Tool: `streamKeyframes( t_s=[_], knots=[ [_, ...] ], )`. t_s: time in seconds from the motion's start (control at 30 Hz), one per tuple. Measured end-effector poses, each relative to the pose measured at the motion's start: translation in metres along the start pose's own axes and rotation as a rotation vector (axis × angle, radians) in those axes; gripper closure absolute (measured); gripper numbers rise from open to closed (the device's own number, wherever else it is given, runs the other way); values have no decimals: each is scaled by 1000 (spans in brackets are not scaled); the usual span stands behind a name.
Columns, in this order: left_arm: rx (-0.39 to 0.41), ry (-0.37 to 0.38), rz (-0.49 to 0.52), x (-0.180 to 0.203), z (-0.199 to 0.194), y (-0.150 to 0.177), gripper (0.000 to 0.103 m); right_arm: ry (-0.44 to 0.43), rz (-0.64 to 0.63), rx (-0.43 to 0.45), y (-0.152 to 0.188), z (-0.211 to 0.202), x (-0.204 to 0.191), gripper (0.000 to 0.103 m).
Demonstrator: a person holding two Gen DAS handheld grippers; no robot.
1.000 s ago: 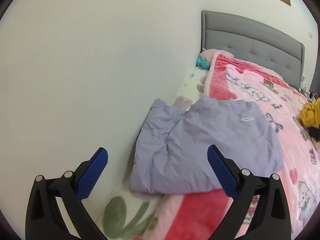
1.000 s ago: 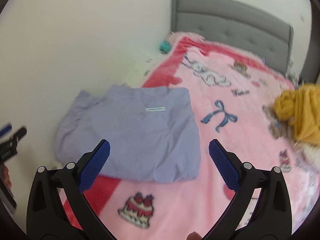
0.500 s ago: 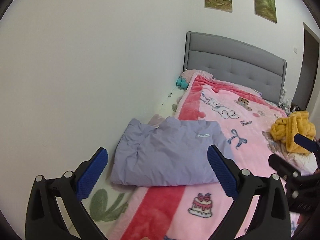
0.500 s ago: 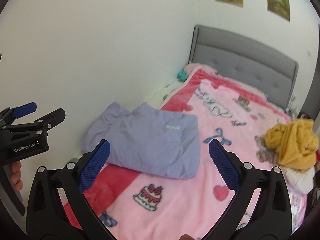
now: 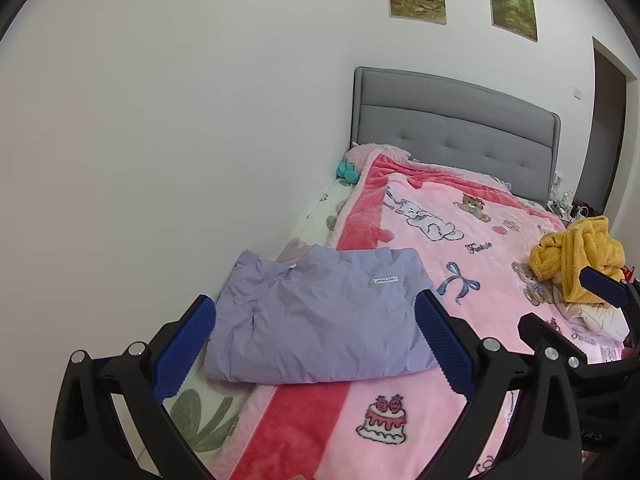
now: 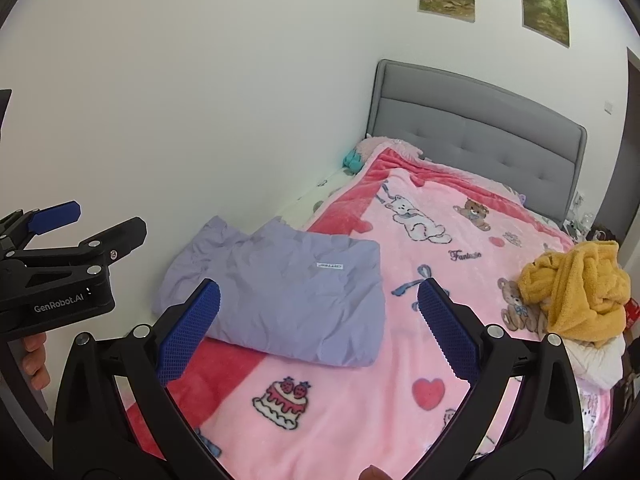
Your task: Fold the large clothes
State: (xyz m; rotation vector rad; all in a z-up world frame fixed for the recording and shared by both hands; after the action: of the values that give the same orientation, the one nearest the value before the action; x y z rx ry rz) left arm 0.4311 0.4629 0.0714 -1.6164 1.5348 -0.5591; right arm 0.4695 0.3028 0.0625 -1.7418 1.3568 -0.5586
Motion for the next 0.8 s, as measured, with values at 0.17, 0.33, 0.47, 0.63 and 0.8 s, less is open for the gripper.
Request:
streamKeyframes(
  t_s=[0.17,0.33,0.47,0.63,0.8],
  knots=[
    [-41,19,-26,2,16,8,5,-9,30,-39,5,15,9,8],
    [-67,16,-26,1,30,17,5,-28,46,-50,7,29,6,8],
    [-82,15,-39,-7,37,21,5,-42,50,-53,9,34,0,8],
    [-84,9,-46,-14,38,21,5,-46,36,-51,8,33,-6,8],
    [-82,15,-51,-15,39,18,5,-46,43,-41,6,29,-6,8]
  ],
)
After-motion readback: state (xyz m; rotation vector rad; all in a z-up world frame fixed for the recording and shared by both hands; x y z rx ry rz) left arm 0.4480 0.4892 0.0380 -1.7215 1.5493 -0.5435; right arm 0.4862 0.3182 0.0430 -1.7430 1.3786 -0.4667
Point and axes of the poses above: each gripper's, at about its wrist camera, not at the fingertips, and z roughly the way its jaws point, x to its right, y to its underside, the point moved 2 cm from there along z, roughly the way its jaws point, and after that the axes turned 13 degrees about z, right-handed, at the moved point
